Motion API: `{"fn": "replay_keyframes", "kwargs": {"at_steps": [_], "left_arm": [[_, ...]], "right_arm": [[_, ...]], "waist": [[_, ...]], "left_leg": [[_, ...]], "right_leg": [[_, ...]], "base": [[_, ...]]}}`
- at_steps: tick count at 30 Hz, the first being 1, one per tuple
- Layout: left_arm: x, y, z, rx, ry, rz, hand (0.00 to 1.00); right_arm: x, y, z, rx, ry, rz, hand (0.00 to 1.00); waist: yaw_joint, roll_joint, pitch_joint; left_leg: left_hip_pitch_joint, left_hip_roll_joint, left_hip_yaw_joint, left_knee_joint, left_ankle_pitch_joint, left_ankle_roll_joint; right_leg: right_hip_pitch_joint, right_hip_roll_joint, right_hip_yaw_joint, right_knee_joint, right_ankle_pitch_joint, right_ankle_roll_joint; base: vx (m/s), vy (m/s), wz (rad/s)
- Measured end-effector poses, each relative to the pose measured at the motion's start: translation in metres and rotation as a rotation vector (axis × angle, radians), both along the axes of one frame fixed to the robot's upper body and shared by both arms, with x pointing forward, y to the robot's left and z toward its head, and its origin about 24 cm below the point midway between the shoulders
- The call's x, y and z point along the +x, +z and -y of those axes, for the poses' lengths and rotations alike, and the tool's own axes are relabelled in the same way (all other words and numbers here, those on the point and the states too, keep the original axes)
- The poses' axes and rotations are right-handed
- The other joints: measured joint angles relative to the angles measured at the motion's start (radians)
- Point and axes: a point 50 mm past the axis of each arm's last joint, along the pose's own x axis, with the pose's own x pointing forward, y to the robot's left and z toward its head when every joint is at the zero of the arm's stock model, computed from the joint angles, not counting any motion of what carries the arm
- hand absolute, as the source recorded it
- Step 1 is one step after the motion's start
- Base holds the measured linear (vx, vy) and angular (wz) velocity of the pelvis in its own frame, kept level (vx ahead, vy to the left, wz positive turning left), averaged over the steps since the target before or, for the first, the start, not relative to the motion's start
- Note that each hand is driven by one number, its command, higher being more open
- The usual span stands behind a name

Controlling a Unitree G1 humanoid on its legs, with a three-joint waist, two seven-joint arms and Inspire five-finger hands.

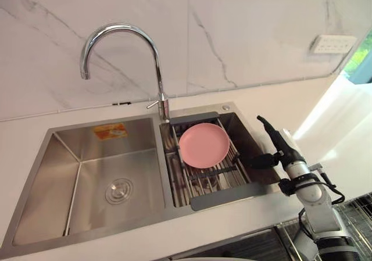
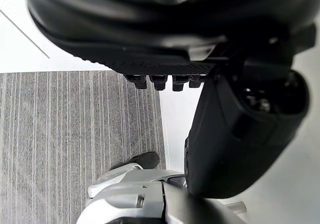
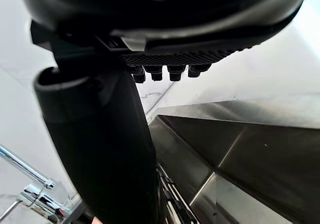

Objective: Walk over to the sink, pick up the cup, carry it to the dishwasher, place the cup inside the dishwasher, then close the dishwasher door

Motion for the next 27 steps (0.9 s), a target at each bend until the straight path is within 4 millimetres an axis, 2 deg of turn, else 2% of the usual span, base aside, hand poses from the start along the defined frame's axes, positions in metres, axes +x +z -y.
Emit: {"fn": "replay_keyframes", "kwargs": {"at_steps": [10, 16, 19, 23, 27], "left_arm": [[0.001, 0.001, 0.0, -0.001, -0.001, 0.012, 1.0], [0.004, 0.001, 0.001, 0.0, -0.002, 0.028, 1.0], [0.006, 0.002, 0.001, 0.002, -0.004, 0.038, 1.0], [0.007, 0.002, 0.0, 0.004, -0.006, 0.049, 1.0], [0.007, 0.003, 0.0, 0.006, -0.005, 0.052, 1.0]], "right_arm": [[0.008, -0.004, -0.013, 0.02, 0.014, 0.002, 1.0], [0.008, -0.006, -0.013, -0.01, 0.003, 0.002, 1.0], [0.01, -0.004, -0.013, -0.058, 0.004, 0.01, 1.0], [0.011, -0.005, -0.018, -0.213, 0.02, 0.019, 1.0], [0.012, -0.007, -0.026, -0.248, 0.051, 0.013, 1.0]], "waist": [[0.008, -0.006, 0.005], [0.022, -0.009, 0.015], [0.022, -0.01, 0.028], [0.022, -0.008, 0.037], [0.026, -0.008, 0.038]], "left_leg": [[-0.004, -0.005, -0.031, -0.001, 0.003, 0.009], [-0.004, -0.006, -0.035, -0.001, 0.001, 0.009], [-0.004, -0.007, -0.036, -0.001, 0.001, 0.008], [-0.004, -0.007, -0.043, -0.002, 0.002, 0.011], [-0.005, -0.008, -0.045, -0.002, 0.002, 0.011]], "right_leg": [[0.007, -0.003, -0.012, 0.0, 0.004, 0.007], [0.009, -0.004, -0.015, 0.0, 0.003, 0.008], [0.01, -0.005, -0.016, 0.0, 0.003, 0.008], [0.013, -0.006, -0.023, 0.0, 0.003, 0.009], [0.014, -0.005, -0.024, 0.0, 0.003, 0.008]], "base": [[0.03, 0.009, 0.05], [0.0, 0.0, 0.0], [0.0, 0.0, 0.0], [0.02, 0.006, 0.04], [0.01, 0.002, 0.01]]}}
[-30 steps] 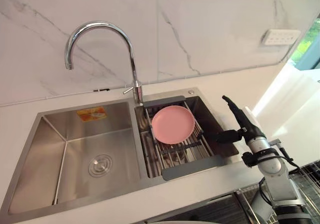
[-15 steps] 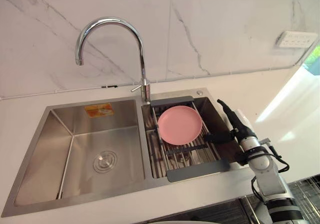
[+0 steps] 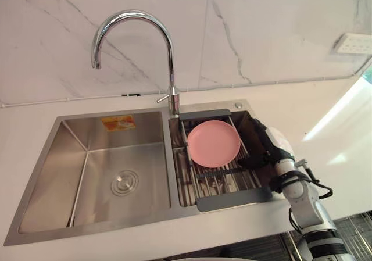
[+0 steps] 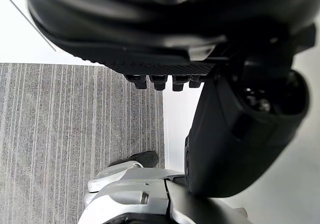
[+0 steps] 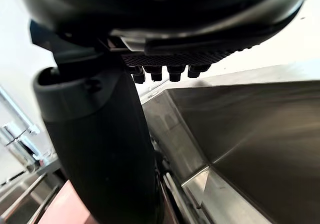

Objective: Walk over to the sink, pick up the cup, carry it to the dishwasher, place the cup inside the dishwasher, then close the dishwasher door

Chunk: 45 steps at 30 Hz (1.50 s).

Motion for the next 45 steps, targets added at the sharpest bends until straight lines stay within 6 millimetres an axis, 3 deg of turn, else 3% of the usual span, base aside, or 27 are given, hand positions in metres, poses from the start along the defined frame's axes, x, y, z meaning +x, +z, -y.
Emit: {"fn": "replay_keyframes", "kwargs": {"at_steps": [16, 45], "left_arm": [[0.002, 0.0, 0.0, 0.004, -0.003, 0.018, 1.0], [-0.01, -0.002, 0.0, -0.008, 0.03, 0.015, 1.0]], "right_arm": [[0.005, 0.002, -0.005, -0.076, -0.031, 0.097, 1.0], [0.013, -0.004, -0.015, -0.319, 0.086, 0.197, 1.0]], "waist": [[0.014, 0.002, 0.015], [0.04, 0.004, 0.028]], "left_leg": [[-0.001, -0.004, -0.011, -0.001, 0.001, 0.001], [-0.014, -0.009, -0.069, 0.002, 0.006, 0.01]], "right_leg": [[0.005, -0.002, -0.009, 0.0, -0.001, 0.001], [0.016, -0.003, -0.045, 0.004, -0.001, 0.005]], "base": [[0.0, 0.002, 0.01], [0.01, 0.006, 0.03]]}}
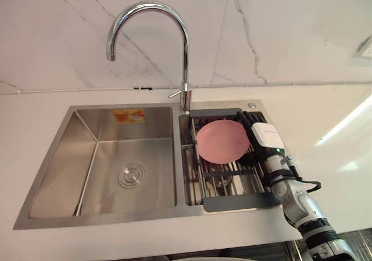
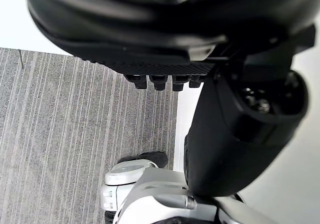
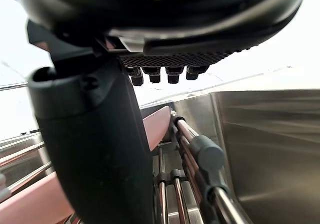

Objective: Walk over to the sink, pick up the cup, carry it to the dishwasher, place the cup inside the dishwasher, then close the dishwasher door

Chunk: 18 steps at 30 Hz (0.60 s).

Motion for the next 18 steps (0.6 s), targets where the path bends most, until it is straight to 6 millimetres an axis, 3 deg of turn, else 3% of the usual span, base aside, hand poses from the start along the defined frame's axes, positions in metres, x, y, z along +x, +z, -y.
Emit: {"fn": "replay_keyframes", "kwargs": {"at_steps": [11, 12, 18], "left_arm": [[-0.0001, 0.0, -0.0008, 0.005, -0.025, 0.003, 1.0], [0.0004, 0.0001, -0.0008, 0.005, -0.027, 0.007, 1.0], [0.0032, 0.001, -0.0017, 0.022, -0.066, 0.023, 1.0]], "right_arm": [[-0.0039, 0.0026, -0.0026, -0.144, 0.118, 0.068, 1.0], [-0.0041, 0.0033, -0.0022, -0.145, 0.125, 0.076, 0.0], [-0.007, -0.0004, 0.0006, -0.182, 0.169, 0.067, 0.0]], "waist": [[0.002, 0.0, 0.01], [0.002, -0.001, 0.015], [0.002, -0.001, 0.019]], "left_leg": [[-0.007, -0.001, -0.022, 0.001, 0.003, 0.004], [-0.007, 0.0, -0.022, 0.001, 0.003, 0.004], [-0.008, -0.001, -0.026, 0.0, 0.003, 0.005]], "right_leg": [[0.002, 0.001, -0.014, 0.0, -0.003, 0.0], [0.002, 0.001, -0.014, 0.0, -0.003, 0.0], [0.004, 0.001, -0.017, 0.0, -0.003, 0.0]], "base": [[0.01, 0.006, 0.02], [0.0, 0.0, 0.0], [0.0, 0.0, 0.0]]}}
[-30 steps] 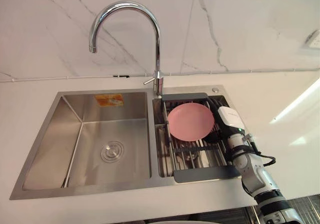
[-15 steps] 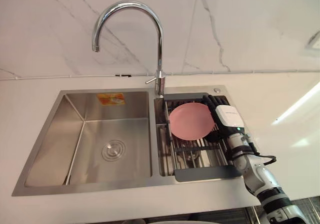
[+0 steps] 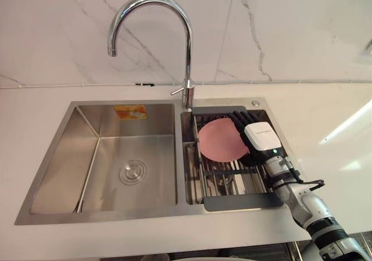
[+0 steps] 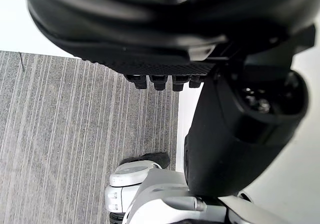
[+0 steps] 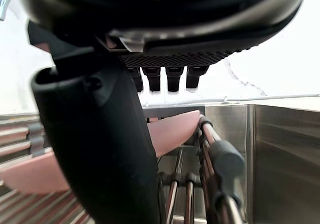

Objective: Walk over to the sink, pick up the cup, carry it to the dishwasher, place the cup inside the dishwasher, then close the dishwasher door

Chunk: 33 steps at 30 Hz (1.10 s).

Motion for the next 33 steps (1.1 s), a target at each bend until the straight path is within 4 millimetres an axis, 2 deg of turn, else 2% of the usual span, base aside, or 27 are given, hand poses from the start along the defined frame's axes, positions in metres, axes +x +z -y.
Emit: {"fn": "replay_keyframes", "kwargs": {"at_steps": [6, 12, 25, 27, 31, 33], "left_arm": [[0.001, 0.0, -0.001, 0.007, -0.028, -0.002, 1.0], [0.001, 0.0, 0.0, 0.013, -0.038, 0.0, 1.0], [-0.002, 0.0, 0.0, 0.014, -0.039, -0.004, 1.0], [-0.003, 0.0, 0.0, 0.012, -0.033, -0.006, 1.0], [-0.004, -0.001, 0.001, 0.0, -0.003, -0.01, 1.0], [-0.005, -0.001, 0.002, -0.007, 0.015, -0.017, 1.0]], "right_arm": [[-0.003, -0.004, 0.0, -0.013, 0.043, 0.014, 0.0], [0.003, 0.005, -0.005, -0.029, 0.094, 0.075, 0.0], [0.002, 0.01, -0.006, -0.012, 0.131, 0.085, 0.0], [0.003, 0.017, -0.006, 0.048, 0.128, 0.103, 0.0], [0.002, 0.058, -0.014, 0.391, 0.182, 0.247, 0.0], [0.001, 0.078, -0.012, 0.544, 0.187, 0.317, 0.0]], "waist": [[0.002, 0.0, 0.0], [0.017, -0.001, 0.001], [0.012, 0.0, 0.0], [0.007, 0.0, 0.0], [-0.011, 0.005, 0.0], [-0.012, 0.006, -0.001]], "left_leg": [[-0.001, -0.001, -0.007, -0.003, 0.006, 0.003], [0.0, -0.001, -0.015, -0.019, 0.018, 0.002], [0.0, -0.001, -0.013, -0.024, 0.02, 0.002], [0.0, 0.0, -0.009, -0.024, 0.02, 0.002], [0.005, 0.002, -0.004, -0.023, 0.02, 0.002], [0.011, 0.002, 0.0, -0.023, 0.019, 0.001]], "right_leg": [[0.002, 0.0, -0.007, 0.0, 0.0, 0.0], [0.002, 0.0, -0.018, 0.0, -0.001, -0.001], [0.001, 0.003, -0.013, -0.001, -0.001, -0.002], [-0.002, 0.004, -0.008, -0.001, -0.001, -0.002], [-0.002, 0.006, -0.001, 0.0, -0.001, -0.002], [0.0, 0.006, 0.002, 0.0, 0.0, -0.002]], "base": [[0.01, 0.015, 0.03], [0.0, 0.011, 0.05], [0.01, 0.005, -0.01], [0.02, 0.016, -0.06], [0.01, 0.015, -0.05], [0.0, 0.02, -0.05]]}}
